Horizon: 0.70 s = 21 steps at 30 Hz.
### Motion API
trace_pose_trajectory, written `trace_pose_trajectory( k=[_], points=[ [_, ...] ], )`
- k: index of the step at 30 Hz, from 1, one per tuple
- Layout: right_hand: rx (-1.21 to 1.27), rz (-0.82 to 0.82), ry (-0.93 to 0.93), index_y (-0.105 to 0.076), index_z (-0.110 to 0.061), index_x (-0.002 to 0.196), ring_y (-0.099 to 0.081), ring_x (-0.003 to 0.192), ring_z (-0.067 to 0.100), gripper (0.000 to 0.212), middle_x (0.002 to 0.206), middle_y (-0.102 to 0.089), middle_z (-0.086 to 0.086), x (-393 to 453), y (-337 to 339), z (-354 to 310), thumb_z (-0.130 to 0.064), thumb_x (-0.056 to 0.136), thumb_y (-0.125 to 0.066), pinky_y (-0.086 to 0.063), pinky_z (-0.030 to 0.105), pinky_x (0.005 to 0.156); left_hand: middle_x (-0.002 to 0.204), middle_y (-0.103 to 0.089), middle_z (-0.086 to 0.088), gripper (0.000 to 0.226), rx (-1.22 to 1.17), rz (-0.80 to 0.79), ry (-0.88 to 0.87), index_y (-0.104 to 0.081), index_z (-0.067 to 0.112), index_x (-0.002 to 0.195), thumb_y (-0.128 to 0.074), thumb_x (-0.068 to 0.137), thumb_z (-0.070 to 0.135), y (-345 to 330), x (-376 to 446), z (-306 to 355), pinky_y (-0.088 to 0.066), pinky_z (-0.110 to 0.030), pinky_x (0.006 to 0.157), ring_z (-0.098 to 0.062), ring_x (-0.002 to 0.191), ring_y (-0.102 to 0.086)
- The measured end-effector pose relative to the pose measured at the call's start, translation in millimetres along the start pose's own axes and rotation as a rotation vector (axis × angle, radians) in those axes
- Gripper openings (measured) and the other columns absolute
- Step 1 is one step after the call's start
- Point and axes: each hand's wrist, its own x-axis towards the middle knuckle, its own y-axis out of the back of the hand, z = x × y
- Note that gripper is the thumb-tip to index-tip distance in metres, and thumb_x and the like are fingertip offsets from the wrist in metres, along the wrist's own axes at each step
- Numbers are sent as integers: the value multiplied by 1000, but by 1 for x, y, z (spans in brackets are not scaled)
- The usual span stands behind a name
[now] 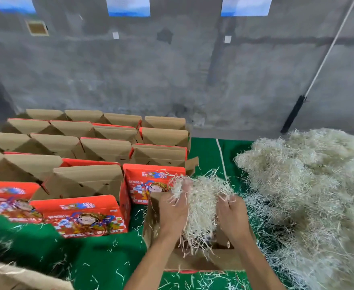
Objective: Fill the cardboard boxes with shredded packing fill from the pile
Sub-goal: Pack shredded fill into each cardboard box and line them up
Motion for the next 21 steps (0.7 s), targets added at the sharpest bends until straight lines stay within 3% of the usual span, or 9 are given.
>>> trace_pose_trajectory(
  k=[2, 5, 9, 12, 14, 15, 16, 17, 21],
  points=[
    [130, 42, -73, -53, -19, 58, -31, 35, 9, 43, 42, -43, 2, -2, 3, 0, -20, 101, -51, -24, 16, 33, 59, -57, 13, 71, -17, 88, -27, -57, 11, 99, -67, 73, 77, 17, 11, 4, -51, -38, 79, -10, 64, -54],
    [254, 178, -204, -67, -29, 91, -45, 47, 27, 13, 56, -55, 4, -2, 8, 2, -34, 94, -55, -23, 18, 39, 60, -55, 10, 58, -218, 162, -32, -61, 20, 94, -71, 69, 72, 36, 24, 12, -49, -23, 62, -12, 59, -46],
    [214, 52, -356, -55, -20, 113, -62, 95, 20, 25, 98, -63, -14, -13, -30, 7, -39, 99, -46, -57, 42, 84, 63, -51, 31, 52, 221, -256, 52, -62, 46, 79, -43, 72, 94, 5, -9, 2, -44, -7, 61, 14, 56, -48],
    [230, 48, -315, -58, -15, 84, -64, 61, 20, 20, 64, -62, -4, -5, -32, 11, -13, 102, -51, -53, 29, 49, 43, -34, 8, 80, 402, -307, 115, -58, 21, 57, -45, 63, 99, -8, -11, -6, -38, -14, 43, -7, 39, -41],
    [274, 168, -371, -64, -9, 95, -63, 58, 21, 14, 62, -63, 6, 11, -13, 11, -7, 102, -51, -51, 27, 47, 56, -48, -10, 92, 254, -175, 149, -67, 3, 81, -54, 65, 93, 5, 12, -3, -44, -16, 55, -11, 54, -52],
    [292, 235, -397, -61, -6, 112, -68, 71, 23, 15, 102, -58, 26, 17, -1, 14, -7, 103, -50, -56, 30, 56, 62, -46, 4, 88, 183, -85, 159, -67, 5, 91, -59, 66, 88, 13, 24, 0, -48, -21, 63, -9, 59, -54],
    [305, 275, -407, -57, -5, 116, -67, 80, 22, 16, 92, -50, -13, 22, 8, 16, -10, 104, -48, -55, 28, 60, 70, -62, -7, 89, 129, -2, 160, -66, 2, 106, -62, 69, 83, 21, 34, 5, -50, -26, 76, -6, 64, -55],
    [306, 282, -386, -55, -9, 113, -63, 79, 20, 14, 90, -65, 5, 24, 12, 20, -16, 105, -46, -54, 26, 61, 101, -64, -13, 92, 80, 64, 168, -61, 2, 122, -63, 72, 79, 26, 40, 9, -43, -34, 100, -4, 71, -56],
    [234, 174, -335, -60, -4, 118, -54, 62, 3, 37, 93, -68, 7, 19, -16, 6, -30, 106, -37, -52, 28, 63, 143, -52, -2, 115, 121, -50, 242, -32, 18, 153, -35, 69, 97, 5, 29, 13, -38, -36, 108, -12, 127, -53]
  ],
)
